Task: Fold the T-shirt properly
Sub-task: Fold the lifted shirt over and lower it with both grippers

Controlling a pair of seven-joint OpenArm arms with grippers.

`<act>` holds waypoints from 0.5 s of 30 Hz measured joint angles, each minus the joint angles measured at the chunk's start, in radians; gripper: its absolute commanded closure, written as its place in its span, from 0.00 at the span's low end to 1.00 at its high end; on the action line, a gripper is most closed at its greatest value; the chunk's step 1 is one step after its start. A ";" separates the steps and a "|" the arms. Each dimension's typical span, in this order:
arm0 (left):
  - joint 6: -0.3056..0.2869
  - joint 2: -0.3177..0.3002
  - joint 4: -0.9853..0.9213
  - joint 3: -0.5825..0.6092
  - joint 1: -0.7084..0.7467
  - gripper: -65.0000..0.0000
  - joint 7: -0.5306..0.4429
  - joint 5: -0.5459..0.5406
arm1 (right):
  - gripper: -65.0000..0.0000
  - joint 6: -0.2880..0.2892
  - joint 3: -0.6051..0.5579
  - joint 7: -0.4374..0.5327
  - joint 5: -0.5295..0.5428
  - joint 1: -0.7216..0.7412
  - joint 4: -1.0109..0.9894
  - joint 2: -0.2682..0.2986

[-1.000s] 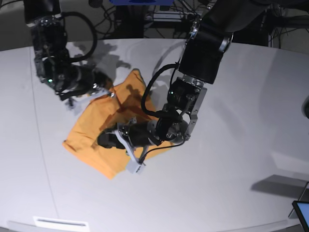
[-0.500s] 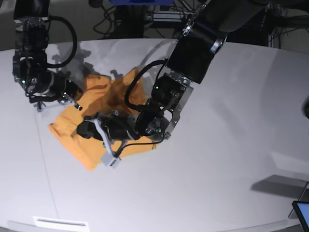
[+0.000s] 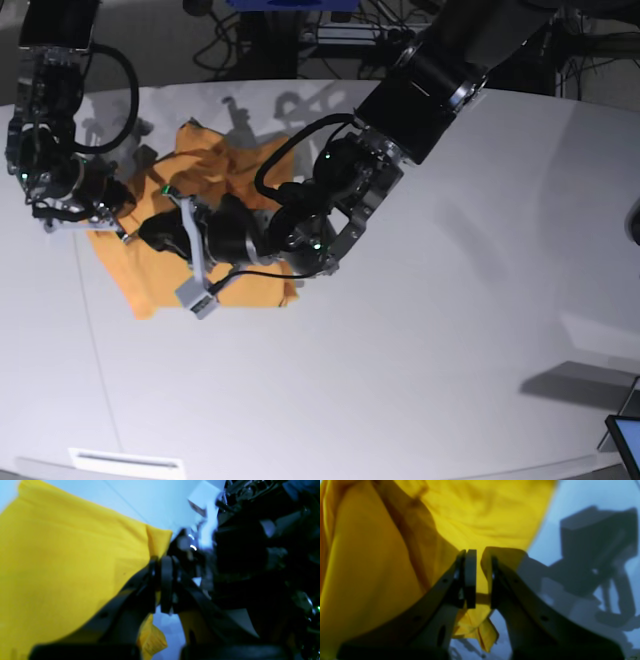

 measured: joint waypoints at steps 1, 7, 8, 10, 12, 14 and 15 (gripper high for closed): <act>0.000 -0.013 0.007 -0.003 0.010 1.00 0.004 -0.002 | 0.89 0.000 0.000 -0.004 0.000 0.000 0.000 0.000; -0.001 -0.063 0.010 -0.047 0.051 1.00 0.063 0.008 | 0.89 0.000 0.000 -0.007 0.000 0.016 0.000 0.000; -0.006 -0.060 0.011 -0.088 0.058 1.00 0.064 0.000 | 0.89 0.000 0.000 -0.007 -0.001 0.015 0.000 -0.001; -0.007 -0.057 0.016 -0.183 0.070 1.00 0.063 0.001 | 0.89 0.000 0.000 -0.007 -0.002 0.011 0.000 -0.003; -0.003 -0.067 0.033 -0.246 0.075 1.00 0.060 0.007 | 0.89 0.000 0.000 -0.007 -0.001 0.011 0.000 -0.003; 0.000 -0.077 0.069 -0.275 0.078 0.99 0.062 0.015 | 0.89 0.000 0.000 -0.006 0.000 0.011 0.000 -0.004; 0.002 -0.076 0.092 -0.280 0.078 0.97 0.064 0.017 | 0.89 0.000 0.000 -0.007 0.000 0.011 0.000 -0.003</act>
